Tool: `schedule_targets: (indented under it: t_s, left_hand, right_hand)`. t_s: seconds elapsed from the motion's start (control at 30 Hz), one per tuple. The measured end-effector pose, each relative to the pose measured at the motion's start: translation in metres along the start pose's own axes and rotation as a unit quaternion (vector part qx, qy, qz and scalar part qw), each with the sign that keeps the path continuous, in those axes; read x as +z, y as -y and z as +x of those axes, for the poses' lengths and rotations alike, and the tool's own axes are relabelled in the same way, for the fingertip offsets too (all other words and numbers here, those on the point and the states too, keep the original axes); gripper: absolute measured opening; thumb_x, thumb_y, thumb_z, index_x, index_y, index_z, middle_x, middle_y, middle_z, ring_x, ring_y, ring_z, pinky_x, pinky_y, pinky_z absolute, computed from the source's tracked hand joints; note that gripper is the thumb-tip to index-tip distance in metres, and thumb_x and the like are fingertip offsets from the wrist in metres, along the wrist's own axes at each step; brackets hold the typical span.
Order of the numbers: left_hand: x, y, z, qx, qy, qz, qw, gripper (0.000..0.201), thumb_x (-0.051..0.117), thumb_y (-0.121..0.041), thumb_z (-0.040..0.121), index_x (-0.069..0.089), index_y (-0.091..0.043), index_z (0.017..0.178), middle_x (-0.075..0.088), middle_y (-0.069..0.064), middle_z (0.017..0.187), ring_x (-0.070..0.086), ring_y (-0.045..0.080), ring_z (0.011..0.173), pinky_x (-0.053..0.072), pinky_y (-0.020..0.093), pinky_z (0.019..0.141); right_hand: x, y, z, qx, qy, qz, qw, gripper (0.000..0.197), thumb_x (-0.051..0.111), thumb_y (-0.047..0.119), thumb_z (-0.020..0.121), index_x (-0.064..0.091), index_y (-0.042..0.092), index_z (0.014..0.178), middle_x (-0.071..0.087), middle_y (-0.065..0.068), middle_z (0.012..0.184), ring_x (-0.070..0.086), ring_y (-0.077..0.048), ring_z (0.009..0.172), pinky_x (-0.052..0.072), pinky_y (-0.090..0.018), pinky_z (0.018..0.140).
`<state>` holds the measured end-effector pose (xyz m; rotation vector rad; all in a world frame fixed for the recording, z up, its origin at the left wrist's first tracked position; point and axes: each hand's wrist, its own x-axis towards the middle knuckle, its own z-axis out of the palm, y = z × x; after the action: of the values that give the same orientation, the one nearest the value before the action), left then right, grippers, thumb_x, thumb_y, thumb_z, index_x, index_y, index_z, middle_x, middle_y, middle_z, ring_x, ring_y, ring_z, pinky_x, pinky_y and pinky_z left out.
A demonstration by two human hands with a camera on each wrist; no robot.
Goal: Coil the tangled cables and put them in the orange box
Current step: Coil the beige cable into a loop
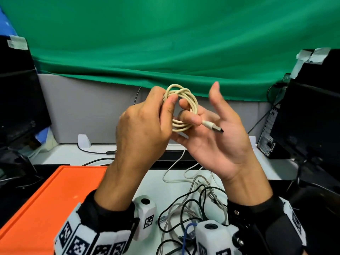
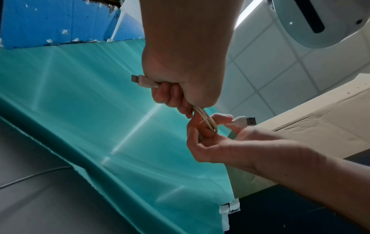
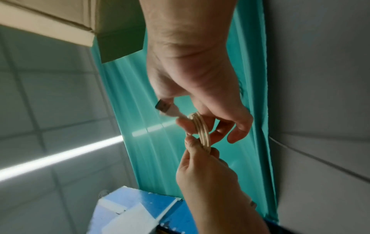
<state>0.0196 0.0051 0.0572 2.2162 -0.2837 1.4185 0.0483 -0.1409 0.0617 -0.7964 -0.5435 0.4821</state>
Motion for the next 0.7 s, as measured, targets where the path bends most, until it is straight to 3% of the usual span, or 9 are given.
schedule_targets:
  t_s: [0.13,0.2,0.27,0.37,0.43,0.47,0.57,0.63,0.7]
  left_hand:
    - [0.008,0.006,0.001,-0.057,0.022,-0.092,0.994,0.028,0.045,-0.035,0.106,0.057,-0.014,0.091,0.05,-0.003,0.06,0.045,0.021,0.056,0.04,0.043,0.052]
    - [0.009,0.009,0.001,-0.074,0.027,-0.122,0.989,0.028,0.043,-0.034,0.107,0.057,-0.013,0.093,0.055,-0.002,0.066,0.048,0.019,0.06,0.041,0.043,0.055]
    - [0.01,0.01,0.001,-0.087,0.038,-0.138,0.986,0.03,0.041,-0.035,0.107,0.056,-0.013,0.093,0.057,-0.001,0.071,0.051,0.018,0.062,0.042,0.043,0.058]
    - [0.011,0.012,0.001,-0.109,0.06,-0.168,0.978,0.031,0.042,-0.035,0.108,0.054,-0.013,0.091,0.056,-0.001,0.069,0.052,0.015,0.061,0.042,0.04,0.057]
    - [0.008,0.016,0.004,-0.113,0.067,-0.185,0.974,0.03,0.043,-0.037,0.107,0.055,-0.018,0.088,0.054,-0.01,0.064,0.049,0.009,0.056,0.039,0.032,0.052]
    - [0.006,0.02,0.006,-0.112,0.066,-0.188,0.974,0.03,0.043,-0.039,0.106,0.055,-0.02,0.087,0.052,-0.013,0.062,0.047,0.007,0.055,0.037,0.031,0.053]
    - [-0.001,0.023,0.009,-0.121,0.071,-0.221,0.965,0.032,0.044,-0.044,0.104,0.055,-0.021,0.085,0.045,-0.01,0.059,0.039,0.014,0.055,0.033,0.035,0.053]
    - [-0.005,0.017,0.011,-0.148,0.08,-0.303,0.938,0.031,0.046,-0.04,0.106,0.055,-0.018,0.085,0.04,-0.008,0.058,0.035,0.015,0.054,0.031,0.033,0.05]
    - [-0.011,0.016,0.012,-0.172,0.115,-0.376,0.903,0.026,0.048,-0.033,0.106,0.057,-0.015,0.09,0.046,-0.006,0.06,0.043,0.013,0.055,0.037,0.027,0.05]
  right_hand:
    - [0.0,-0.008,0.001,-0.086,-0.024,-0.2,0.976,0.03,0.066,0.02,0.092,0.06,0.013,0.121,0.064,0.004,0.085,0.061,-0.012,0.086,0.045,-0.034,0.091]
    - [-0.002,-0.011,0.003,-0.118,-0.044,-0.3,0.946,0.032,0.062,0.014,0.098,0.06,0.022,0.129,0.068,0.0,0.1,0.064,-0.011,0.093,0.049,-0.032,0.085]
    - [-0.001,-0.011,0.003,-0.125,-0.059,-0.361,0.922,0.038,0.058,0.011,0.102,0.057,0.029,0.135,0.069,-0.005,0.109,0.069,-0.015,0.085,0.054,-0.03,0.072]
    - [-0.007,-0.008,0.001,-0.078,-0.026,-0.392,0.916,0.056,0.05,0.009,0.105,0.034,0.029,0.155,0.067,-0.004,0.081,0.067,-0.022,0.06,0.054,-0.029,0.054]
    - [-0.014,-0.001,-0.004,-0.062,-0.011,-0.454,0.889,0.062,0.047,0.012,0.107,0.021,0.031,0.16,0.071,-0.001,0.078,0.065,-0.023,0.057,0.051,-0.03,0.054]
    - [-0.017,0.005,-0.007,-0.07,-0.007,-0.49,0.869,0.06,0.046,0.012,0.107,0.023,0.03,0.16,0.075,-0.001,0.084,0.062,-0.022,0.056,0.05,-0.03,0.055]
    - [-0.022,0.017,-0.013,-0.141,-0.034,-0.584,0.799,0.044,0.048,0.013,0.106,0.048,0.026,0.149,0.076,0.004,0.088,0.056,-0.017,0.054,0.048,-0.033,0.06]
    - [-0.02,0.014,-0.011,-0.198,-0.073,-0.584,0.784,0.04,0.05,0.014,0.106,0.055,0.027,0.143,0.075,0.006,0.087,0.063,-0.014,0.059,0.053,-0.039,0.067]
    - [-0.018,0.008,-0.005,-0.233,-0.106,-0.554,0.792,0.036,0.052,0.014,0.105,0.059,0.027,0.138,0.077,0.005,0.091,0.073,-0.014,0.069,0.058,-0.044,0.075]
